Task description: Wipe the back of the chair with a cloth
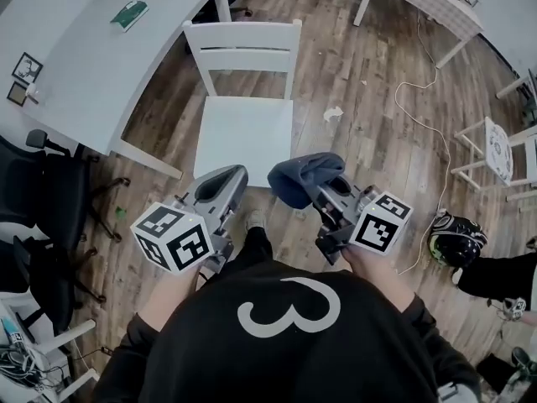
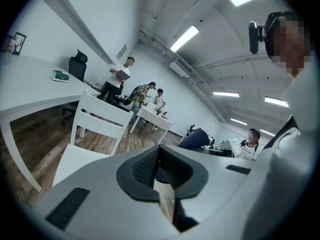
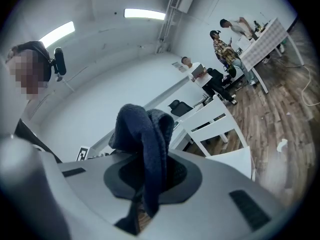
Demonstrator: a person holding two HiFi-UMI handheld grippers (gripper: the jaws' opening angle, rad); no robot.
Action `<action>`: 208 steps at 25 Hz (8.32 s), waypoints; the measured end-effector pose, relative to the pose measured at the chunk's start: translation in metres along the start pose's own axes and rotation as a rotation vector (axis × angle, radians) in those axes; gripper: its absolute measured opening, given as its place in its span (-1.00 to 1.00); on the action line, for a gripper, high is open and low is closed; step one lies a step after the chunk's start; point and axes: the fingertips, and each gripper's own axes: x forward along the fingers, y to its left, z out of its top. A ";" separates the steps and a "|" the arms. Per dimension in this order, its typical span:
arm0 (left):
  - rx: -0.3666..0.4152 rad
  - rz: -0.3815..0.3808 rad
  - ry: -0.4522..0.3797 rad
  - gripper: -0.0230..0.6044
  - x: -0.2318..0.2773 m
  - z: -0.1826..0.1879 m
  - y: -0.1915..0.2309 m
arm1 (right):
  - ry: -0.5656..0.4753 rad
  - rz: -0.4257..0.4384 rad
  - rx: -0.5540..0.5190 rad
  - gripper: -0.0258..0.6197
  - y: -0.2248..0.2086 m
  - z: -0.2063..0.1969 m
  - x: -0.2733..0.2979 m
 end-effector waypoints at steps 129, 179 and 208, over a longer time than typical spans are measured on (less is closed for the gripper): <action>-0.229 0.015 0.201 -0.88 0.138 0.102 0.341 | 0.067 -0.589 -0.147 -0.76 -0.297 0.102 0.349; -0.230 0.113 0.135 -0.88 0.114 0.103 0.337 | 0.118 -0.260 -0.081 -0.76 -0.242 0.064 0.373; -0.304 0.192 0.130 -0.88 0.059 0.100 0.424 | 0.147 -0.415 -0.127 -0.76 -0.263 0.014 0.488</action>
